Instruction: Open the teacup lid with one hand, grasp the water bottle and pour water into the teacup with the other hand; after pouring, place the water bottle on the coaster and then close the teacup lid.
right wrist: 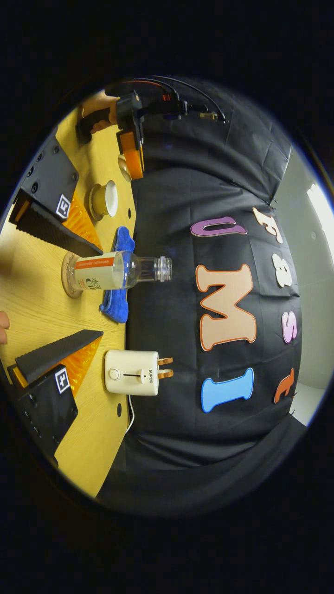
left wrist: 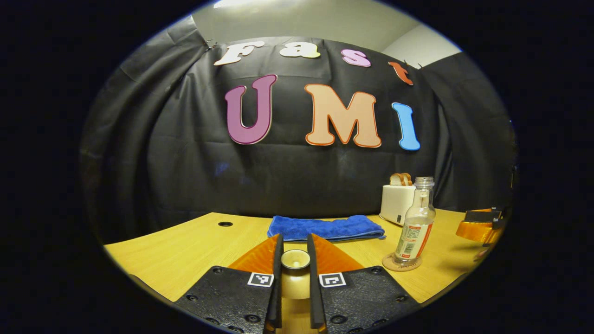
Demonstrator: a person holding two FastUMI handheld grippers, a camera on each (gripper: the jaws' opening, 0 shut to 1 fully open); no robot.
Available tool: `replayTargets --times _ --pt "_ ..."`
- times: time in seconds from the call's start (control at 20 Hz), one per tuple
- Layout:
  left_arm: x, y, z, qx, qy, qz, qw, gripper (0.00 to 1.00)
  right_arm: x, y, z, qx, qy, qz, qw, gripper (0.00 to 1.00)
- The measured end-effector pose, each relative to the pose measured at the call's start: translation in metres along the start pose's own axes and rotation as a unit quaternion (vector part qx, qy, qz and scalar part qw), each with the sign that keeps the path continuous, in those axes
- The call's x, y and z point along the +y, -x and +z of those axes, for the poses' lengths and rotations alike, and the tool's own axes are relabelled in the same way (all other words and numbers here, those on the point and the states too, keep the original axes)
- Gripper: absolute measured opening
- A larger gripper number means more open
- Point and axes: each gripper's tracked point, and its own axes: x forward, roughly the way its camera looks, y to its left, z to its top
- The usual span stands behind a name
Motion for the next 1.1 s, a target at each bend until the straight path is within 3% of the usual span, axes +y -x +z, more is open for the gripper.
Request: replayTargets --times 0.15,0.5,0.7,0.75,0.9,0.95,1.1 --pt "-0.013 -0.018 0.002 0.012 -0.022 -0.009 1.0 0.2 -0.003 0.003 0.001 0.0 0.0 -0.001 1.0 0.94" --pt "-0.03 -0.046 -0.023 0.066 -0.016 -0.014 0.998 0.21 -0.012 0.013 0.002 0.0 0.0 0.002 1.0 0.99" --pt "-0.034 -0.05 -0.038 0.097 -0.022 -0.013 0.995 0.2 -0.012 0.014 0.002 0.0 -0.001 0.004 1.0 0.94" --pt "-0.033 -0.05 -0.041 0.105 -0.026 -0.01 0.994 0.21 -0.012 0.014 0.002 0.0 -0.001 0.004 1.0 0.99" --pt "-0.031 -0.049 -0.05 0.123 -0.037 -0.005 0.992 0.2 -0.012 0.014 0.002 0.0 -0.001 0.004 1.0 0.94" --pt "-0.032 -0.05 -0.05 0.125 -0.036 -0.006 0.991 0.21 -0.012 0.014 0.002 0.0 -0.001 0.004 1.0 1.0" --pt "-0.034 -0.051 -0.054 0.132 -0.035 -0.006 0.991 0.21 -0.012 0.014 0.002 0.0 -0.001 0.004 1.0 0.97"
